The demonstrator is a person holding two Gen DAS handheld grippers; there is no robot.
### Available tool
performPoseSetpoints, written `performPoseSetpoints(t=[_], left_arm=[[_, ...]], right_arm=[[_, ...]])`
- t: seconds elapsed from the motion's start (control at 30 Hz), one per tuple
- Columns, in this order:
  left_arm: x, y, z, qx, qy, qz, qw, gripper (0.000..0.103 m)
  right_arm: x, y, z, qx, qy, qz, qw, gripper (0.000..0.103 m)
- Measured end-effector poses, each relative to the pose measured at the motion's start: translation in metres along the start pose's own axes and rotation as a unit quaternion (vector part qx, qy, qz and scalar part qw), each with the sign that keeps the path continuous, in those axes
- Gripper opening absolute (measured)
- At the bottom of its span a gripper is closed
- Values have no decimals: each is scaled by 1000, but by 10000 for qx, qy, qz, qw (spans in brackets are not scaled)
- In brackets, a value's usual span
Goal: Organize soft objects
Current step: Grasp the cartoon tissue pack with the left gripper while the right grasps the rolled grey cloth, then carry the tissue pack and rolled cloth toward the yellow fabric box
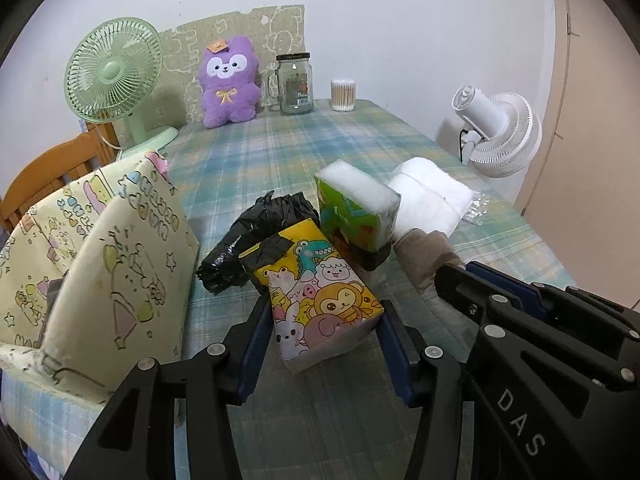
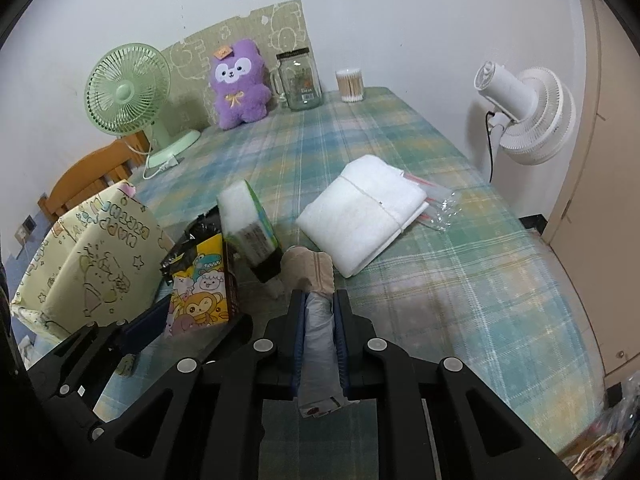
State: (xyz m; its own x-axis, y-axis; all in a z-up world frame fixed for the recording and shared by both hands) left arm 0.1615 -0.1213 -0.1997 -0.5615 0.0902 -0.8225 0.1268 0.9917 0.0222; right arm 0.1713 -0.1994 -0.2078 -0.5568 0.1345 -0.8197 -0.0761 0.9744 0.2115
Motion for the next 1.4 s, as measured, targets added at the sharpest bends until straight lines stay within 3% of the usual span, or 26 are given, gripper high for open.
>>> performPoseSetpoints(t=[1.4], left_arm=[[-78, 13, -98, 157, -886, 13, 9959, 54]], right_arm=[[-77, 40, -105, 160, -1113, -159, 9935, 17]])
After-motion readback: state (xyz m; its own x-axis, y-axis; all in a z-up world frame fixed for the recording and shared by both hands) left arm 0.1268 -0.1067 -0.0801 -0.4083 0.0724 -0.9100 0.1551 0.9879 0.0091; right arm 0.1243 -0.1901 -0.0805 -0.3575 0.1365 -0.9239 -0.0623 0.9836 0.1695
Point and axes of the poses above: each gripper's, at about its wrist camera, not at the fingertips, and z roughly the way its jaws point, y to its left, x to its underside, the point moved 10 cm from there along z, roughly the way its jaws point, and after that the axes turned 10 degrees about -y, right-handed, at the moved point
